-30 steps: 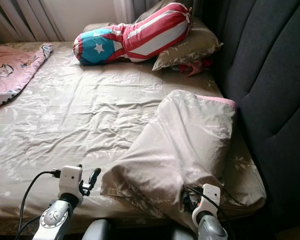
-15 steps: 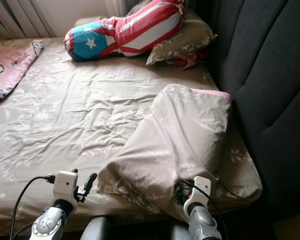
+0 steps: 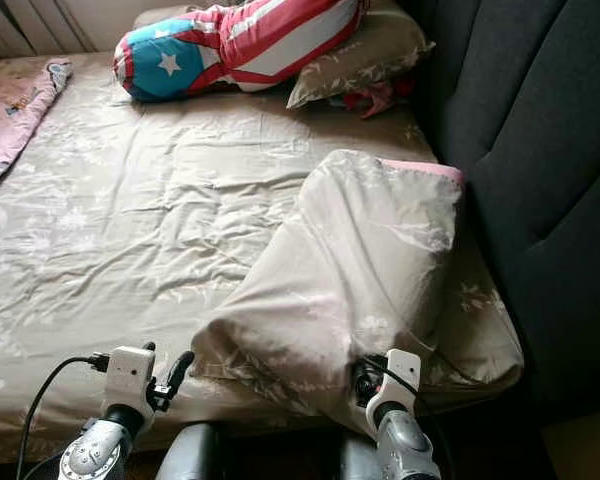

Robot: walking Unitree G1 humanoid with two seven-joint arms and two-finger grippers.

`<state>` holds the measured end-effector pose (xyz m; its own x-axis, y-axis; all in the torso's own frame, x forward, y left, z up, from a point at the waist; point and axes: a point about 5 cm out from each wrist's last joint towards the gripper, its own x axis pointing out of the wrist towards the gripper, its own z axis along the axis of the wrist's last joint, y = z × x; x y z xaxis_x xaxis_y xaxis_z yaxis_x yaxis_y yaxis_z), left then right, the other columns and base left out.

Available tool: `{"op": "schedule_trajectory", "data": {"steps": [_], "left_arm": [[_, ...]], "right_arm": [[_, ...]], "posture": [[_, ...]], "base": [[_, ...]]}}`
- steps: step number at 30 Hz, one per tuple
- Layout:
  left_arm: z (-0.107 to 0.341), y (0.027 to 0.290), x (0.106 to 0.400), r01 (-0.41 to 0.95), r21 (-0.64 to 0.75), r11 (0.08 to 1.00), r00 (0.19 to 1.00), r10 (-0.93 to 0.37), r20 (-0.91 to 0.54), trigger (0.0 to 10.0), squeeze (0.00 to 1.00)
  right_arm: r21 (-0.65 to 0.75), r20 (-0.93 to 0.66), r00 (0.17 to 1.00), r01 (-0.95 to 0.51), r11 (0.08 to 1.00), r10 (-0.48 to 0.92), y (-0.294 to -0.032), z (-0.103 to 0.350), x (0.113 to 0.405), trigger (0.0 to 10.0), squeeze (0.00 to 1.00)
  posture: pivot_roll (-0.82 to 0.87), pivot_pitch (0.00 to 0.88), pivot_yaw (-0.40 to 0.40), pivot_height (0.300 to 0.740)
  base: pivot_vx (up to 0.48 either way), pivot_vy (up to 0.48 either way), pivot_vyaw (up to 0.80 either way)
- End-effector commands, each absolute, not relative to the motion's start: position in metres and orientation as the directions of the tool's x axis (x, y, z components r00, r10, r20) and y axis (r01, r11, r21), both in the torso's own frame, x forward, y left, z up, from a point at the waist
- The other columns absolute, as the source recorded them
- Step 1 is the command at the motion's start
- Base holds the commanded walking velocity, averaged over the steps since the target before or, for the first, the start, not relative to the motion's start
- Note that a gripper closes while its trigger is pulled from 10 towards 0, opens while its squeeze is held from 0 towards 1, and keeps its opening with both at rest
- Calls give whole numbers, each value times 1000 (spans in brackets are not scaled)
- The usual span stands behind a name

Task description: Clean up the room

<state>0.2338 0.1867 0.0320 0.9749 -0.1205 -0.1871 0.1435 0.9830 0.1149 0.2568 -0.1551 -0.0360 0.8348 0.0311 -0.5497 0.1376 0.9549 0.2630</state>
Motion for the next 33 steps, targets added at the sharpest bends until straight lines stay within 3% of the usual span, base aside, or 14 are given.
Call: {"op": "schedule_trajectory", "data": {"steps": [1,33], "left_arm": [[29,185,231,155,125,980,970,-126,-210,10000,0],[25,174,259,143,101,985,973,-121,-194,10000,0]], "right_arm": [[284,-580,811,115,952,75,-144,-43,249,0,0],[312,-548,831,97,945,96,-143,-42,248,0,0]], "posture": [[74,232,31,645],[18,104,4,645]], "base": [[0,0,0],[0,0,0]]}}
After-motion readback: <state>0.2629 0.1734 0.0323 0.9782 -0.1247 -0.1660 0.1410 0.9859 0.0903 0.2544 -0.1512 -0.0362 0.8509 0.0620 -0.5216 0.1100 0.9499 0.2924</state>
